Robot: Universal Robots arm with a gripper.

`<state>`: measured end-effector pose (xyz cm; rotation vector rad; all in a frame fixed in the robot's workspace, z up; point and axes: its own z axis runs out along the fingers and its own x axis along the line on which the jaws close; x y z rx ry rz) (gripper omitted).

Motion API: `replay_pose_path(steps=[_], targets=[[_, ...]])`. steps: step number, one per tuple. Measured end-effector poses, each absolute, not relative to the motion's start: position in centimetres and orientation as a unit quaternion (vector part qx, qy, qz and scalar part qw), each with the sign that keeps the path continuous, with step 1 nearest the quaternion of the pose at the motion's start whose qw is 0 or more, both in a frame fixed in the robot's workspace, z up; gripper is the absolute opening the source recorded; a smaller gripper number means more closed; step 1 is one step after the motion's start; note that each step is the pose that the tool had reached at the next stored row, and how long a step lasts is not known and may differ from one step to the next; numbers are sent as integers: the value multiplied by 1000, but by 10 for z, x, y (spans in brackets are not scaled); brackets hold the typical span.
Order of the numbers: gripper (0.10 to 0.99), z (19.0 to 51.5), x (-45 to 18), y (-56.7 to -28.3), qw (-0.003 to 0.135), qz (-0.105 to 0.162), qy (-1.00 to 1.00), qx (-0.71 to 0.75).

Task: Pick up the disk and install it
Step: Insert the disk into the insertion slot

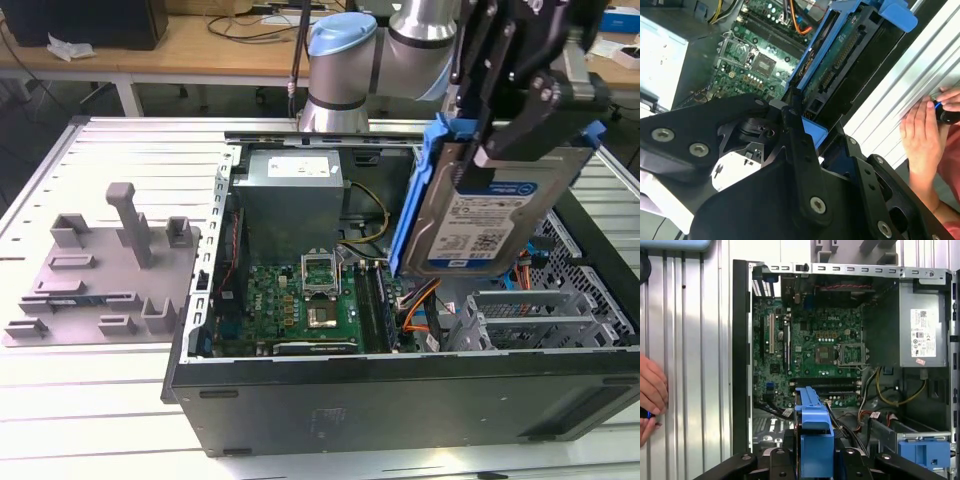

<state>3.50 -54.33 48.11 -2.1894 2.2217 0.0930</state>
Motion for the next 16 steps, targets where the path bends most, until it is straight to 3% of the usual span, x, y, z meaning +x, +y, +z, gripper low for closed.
replay_pose_path(steps=[16], targets=[[365, 478, 91, -559, 10, 29, 712, -702]])
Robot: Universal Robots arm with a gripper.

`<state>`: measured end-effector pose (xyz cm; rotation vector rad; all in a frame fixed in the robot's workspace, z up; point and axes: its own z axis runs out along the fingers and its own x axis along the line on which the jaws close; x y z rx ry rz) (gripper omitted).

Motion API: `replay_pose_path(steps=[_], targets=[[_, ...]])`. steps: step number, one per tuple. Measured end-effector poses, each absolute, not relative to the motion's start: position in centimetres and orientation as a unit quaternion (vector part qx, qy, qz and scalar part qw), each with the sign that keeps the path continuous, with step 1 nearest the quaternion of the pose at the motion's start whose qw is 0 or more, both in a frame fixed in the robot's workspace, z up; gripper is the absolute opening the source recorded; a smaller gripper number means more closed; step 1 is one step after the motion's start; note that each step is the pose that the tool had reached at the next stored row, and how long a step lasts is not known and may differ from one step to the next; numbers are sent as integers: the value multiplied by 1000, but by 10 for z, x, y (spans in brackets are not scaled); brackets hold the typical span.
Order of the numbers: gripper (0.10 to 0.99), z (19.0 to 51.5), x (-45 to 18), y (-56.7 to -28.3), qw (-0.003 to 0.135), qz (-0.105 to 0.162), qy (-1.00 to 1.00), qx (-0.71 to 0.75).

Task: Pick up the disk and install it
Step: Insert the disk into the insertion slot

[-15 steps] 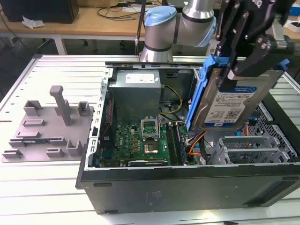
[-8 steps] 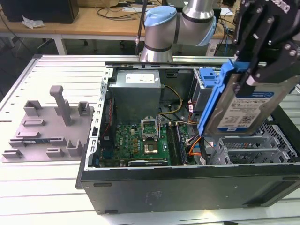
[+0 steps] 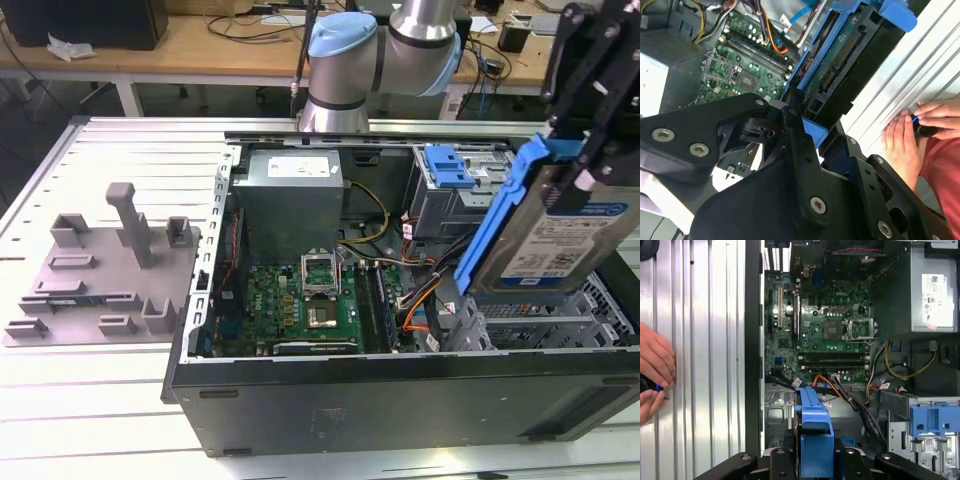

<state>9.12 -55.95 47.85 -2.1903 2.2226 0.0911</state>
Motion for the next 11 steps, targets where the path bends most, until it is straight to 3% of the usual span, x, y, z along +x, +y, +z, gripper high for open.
replay_pose_path(steps=[11], targets=[[365, 473, 115, -557, 10, 29, 711, -703]])
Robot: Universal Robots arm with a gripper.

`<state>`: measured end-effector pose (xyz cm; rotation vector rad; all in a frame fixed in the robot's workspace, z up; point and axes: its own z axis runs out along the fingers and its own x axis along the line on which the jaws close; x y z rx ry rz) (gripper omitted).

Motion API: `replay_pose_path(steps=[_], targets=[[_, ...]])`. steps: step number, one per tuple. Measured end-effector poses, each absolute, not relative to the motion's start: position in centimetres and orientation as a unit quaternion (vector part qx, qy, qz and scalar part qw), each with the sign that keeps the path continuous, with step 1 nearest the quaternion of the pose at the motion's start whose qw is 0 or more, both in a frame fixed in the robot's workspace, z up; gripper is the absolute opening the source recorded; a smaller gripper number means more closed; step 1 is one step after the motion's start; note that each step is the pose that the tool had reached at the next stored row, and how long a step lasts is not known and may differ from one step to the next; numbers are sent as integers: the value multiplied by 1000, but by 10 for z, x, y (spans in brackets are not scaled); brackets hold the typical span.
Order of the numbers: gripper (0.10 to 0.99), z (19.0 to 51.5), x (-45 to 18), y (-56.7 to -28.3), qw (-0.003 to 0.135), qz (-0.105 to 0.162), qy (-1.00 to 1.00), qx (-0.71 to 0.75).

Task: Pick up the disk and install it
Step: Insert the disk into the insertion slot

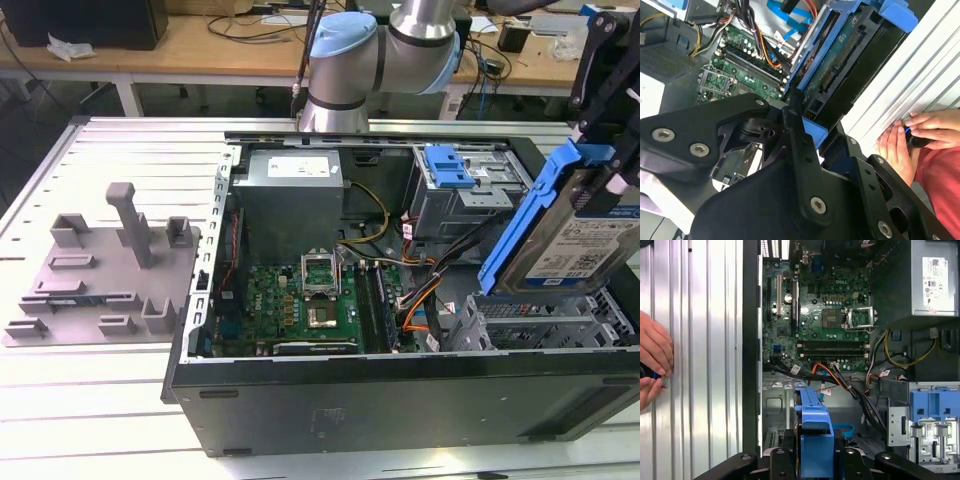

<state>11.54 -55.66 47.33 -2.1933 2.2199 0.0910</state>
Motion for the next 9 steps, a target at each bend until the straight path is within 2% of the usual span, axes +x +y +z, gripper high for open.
replay_pose_path(steps=[9], targets=[[365, 471, 116, -554, 10, 29, 707, -706]])
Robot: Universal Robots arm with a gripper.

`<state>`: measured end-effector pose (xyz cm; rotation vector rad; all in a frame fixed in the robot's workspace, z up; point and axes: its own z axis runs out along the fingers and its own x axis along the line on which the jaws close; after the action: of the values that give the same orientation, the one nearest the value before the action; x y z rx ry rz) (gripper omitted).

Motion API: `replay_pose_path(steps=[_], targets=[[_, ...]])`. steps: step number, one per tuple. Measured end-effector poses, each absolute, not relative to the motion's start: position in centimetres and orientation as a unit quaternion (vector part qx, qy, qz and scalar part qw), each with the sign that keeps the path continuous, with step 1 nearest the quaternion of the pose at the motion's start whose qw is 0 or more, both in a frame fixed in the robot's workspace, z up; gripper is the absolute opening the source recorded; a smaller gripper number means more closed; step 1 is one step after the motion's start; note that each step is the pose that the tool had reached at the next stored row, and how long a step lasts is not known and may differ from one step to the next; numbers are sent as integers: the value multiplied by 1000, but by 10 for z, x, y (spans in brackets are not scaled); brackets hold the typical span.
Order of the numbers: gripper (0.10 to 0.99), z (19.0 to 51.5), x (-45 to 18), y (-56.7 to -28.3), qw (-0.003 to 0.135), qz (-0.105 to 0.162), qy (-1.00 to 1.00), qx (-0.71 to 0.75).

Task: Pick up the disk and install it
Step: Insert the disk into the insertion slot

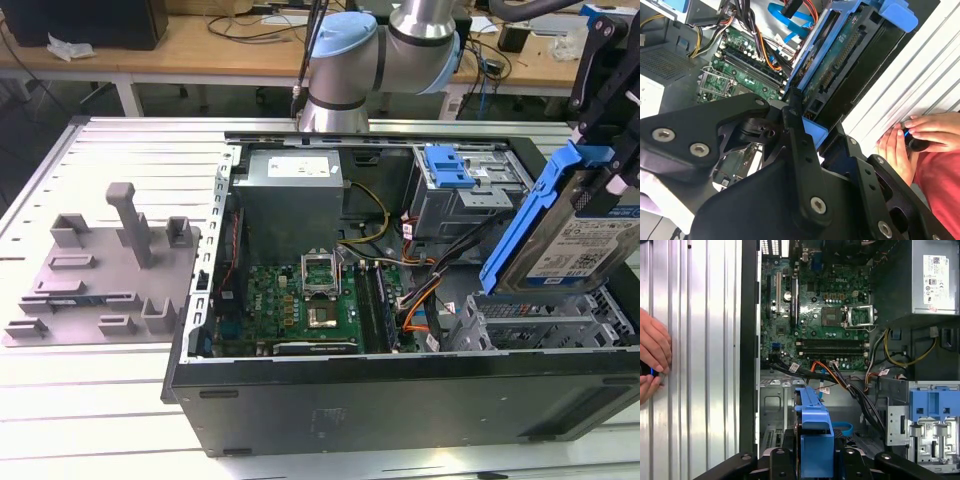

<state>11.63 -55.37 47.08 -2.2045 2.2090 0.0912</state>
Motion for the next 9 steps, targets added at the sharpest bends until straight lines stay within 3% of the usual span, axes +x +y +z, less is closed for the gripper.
replay_pose_path(steps=[9], targets=[[365, 470, 118, -555, 10, 29, 708, -706]])
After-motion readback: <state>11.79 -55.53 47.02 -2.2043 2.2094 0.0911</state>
